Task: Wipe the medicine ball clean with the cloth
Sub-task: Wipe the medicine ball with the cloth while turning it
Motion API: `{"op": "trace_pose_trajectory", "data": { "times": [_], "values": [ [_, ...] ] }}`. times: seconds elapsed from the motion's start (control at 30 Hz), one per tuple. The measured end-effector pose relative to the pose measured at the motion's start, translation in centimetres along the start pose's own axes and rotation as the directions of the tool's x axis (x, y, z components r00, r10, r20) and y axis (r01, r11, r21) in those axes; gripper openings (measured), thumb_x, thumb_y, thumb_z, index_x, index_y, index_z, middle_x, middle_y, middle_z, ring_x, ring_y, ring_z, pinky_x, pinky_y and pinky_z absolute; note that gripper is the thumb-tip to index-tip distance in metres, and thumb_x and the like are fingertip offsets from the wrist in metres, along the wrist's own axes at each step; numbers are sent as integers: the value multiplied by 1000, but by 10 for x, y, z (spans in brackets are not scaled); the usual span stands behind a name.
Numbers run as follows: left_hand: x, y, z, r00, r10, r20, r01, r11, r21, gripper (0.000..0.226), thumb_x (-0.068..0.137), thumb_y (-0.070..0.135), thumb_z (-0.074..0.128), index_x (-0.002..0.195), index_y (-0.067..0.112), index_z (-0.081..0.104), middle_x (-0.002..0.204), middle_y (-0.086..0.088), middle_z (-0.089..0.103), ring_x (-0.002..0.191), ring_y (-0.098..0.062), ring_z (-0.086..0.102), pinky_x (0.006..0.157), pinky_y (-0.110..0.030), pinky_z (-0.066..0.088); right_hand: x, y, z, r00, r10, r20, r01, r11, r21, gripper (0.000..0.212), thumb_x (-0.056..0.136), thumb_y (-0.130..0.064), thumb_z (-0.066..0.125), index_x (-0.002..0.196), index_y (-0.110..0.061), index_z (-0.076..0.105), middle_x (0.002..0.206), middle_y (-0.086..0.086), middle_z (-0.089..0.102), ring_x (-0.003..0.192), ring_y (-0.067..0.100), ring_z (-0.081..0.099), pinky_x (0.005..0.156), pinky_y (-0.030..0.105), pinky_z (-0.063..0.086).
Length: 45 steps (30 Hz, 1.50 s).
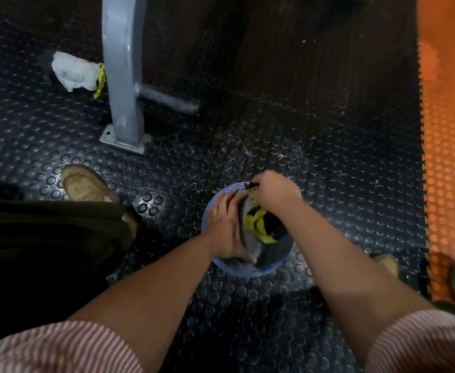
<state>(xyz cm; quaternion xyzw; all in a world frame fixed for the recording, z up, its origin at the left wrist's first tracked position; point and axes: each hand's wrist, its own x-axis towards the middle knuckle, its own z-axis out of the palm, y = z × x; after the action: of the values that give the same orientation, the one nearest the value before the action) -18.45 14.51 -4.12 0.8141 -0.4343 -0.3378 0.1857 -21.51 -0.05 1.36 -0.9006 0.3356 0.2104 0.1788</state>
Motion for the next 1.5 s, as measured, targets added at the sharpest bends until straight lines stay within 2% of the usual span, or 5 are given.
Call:
{"op": "trace_pose_trajectory", "data": {
  "times": [0.37,0.5,0.77,1.07,1.5],
  "values": [
    [3,-4,-2,1000,-21,-23,18,993,-119,119,64,28,84,151,25,3,156,2,-2,147,-21,-4,121,-36,4,-91,19,54,983,25,-183,-2,992,123,45,95,-21,45,140,-26,47,128,5,48,105,29,55,78,34,46],
    [4,-1,1,1000,-26,15,26,999,-36,128,64,45,84,151,23,-7,156,3,-11,147,-22,-14,121,-38,-4,-70,17,38,979,25,-202,-2,994,110,39,94,-21,46,131,-24,57,124,5,52,102,29,58,73,32,45],
    [5,-3,-5,1000,1,-4,-1,999,-54,141,52,56,89,153,16,0,159,-4,-1,148,-24,-7,121,-41,-1,6,-1,-1,1000,-10,18,9,998,59,28,95,-24,46,115,-23,65,114,6,63,101,28,59,76,32,45],
    [10,-2,-16,998,3,63,2,996,-90,125,59,22,88,151,26,3,155,3,-3,145,-16,-4,121,-31,2,-96,19,55,970,58,-236,21,947,321,38,92,-21,52,129,-27,58,112,1,55,96,26,60,71,32,45],
    [3,-4,-8,998,-5,57,-5,986,167,148,57,55,87,150,18,-22,159,-3,-19,147,-22,-20,119,-37,-12,-24,16,23,983,122,-140,-73,947,313,27,94,-25,46,112,-20,66,107,12,61,89,30,59,67,30,41]
  ]
}}
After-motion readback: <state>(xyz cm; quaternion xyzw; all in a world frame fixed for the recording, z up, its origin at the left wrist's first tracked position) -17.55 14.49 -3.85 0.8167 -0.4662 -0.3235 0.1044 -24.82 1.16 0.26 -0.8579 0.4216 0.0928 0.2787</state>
